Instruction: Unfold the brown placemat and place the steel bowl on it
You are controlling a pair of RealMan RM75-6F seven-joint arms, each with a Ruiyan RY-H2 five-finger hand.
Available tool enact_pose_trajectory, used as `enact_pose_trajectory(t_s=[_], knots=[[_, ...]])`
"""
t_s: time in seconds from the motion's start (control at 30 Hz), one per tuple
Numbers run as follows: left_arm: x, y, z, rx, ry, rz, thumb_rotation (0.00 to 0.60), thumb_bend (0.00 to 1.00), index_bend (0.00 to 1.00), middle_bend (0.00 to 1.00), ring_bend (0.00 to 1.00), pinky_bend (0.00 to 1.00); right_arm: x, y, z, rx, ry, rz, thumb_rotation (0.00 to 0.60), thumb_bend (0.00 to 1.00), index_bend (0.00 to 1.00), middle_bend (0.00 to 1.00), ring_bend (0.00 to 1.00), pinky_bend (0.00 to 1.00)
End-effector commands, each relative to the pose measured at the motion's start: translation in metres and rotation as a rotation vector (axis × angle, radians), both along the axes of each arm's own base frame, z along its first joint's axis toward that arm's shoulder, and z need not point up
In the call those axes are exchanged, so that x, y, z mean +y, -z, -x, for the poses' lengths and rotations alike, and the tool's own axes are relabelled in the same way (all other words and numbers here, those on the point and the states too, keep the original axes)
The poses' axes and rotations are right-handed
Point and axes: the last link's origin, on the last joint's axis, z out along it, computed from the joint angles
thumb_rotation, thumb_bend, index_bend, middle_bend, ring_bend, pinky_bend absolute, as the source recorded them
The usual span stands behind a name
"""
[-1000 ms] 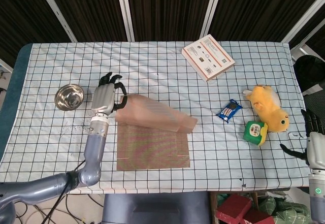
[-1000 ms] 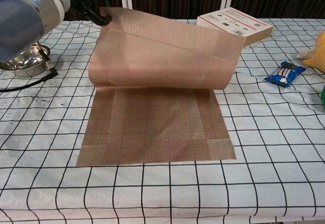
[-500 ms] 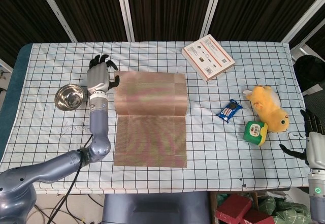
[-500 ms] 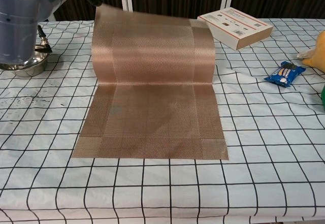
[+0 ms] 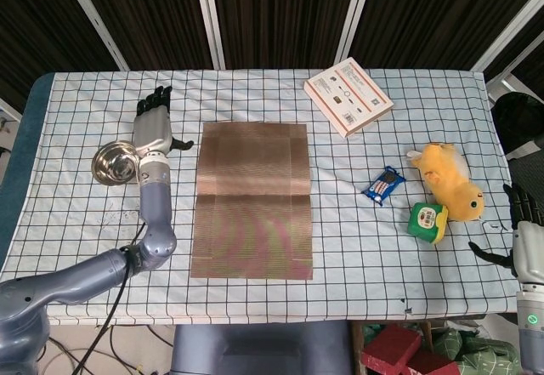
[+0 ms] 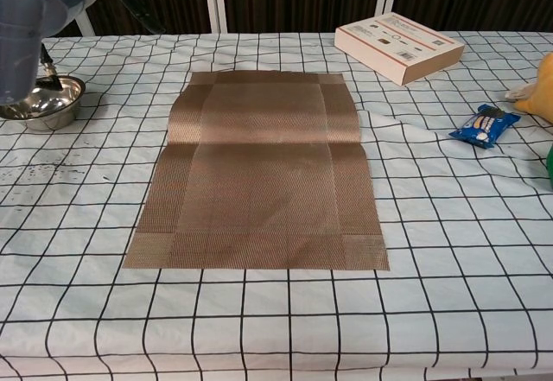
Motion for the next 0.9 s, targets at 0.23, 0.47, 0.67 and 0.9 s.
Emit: enact_pose_trajectory(t_s=[0.23, 0.47, 0.67, 0.9], knots=[[-0.077, -0.062, 0.066, 0.128, 0.142, 0.01, 0.6, 0.04, 0.0, 0.0, 0.0, 0.0, 0.001, 0.002, -0.003, 0.032, -0.022, -0.009, 0.6, 0.02, 0.0, 0.0, 0.0, 0.16], [-0.139, -0.096, 0.115, 0.188, 0.167, -0.014, 0.6, 0.03, 0.0, 0.0, 0.0, 0.0, 0.002, 0.004, -0.004, 0.057, -0.043, -0.01, 0.6, 0.0, 0.0, 0.0, 0.0, 0.16], [-0.198, -0.113, 0.148, 0.156, 0.135, -0.021, 0.6, 0.03, 0.0, 0.0, 0.0, 0.0, 0.003, 0.005, -0.008, 0.081, -0.077, -0.016, 0.6, 0.0, 0.0, 0.0, 0.0, 0.16], [-0.26, -0.127, 0.176, 0.174, 0.115, -0.041, 0.6, 0.03, 0.0, 0.0, 0.0, 0.0, 0.006, 0.009, -0.016, 0.125, -0.14, -0.029, 0.6, 0.0, 0.0, 0.0, 0.0, 0.16]])
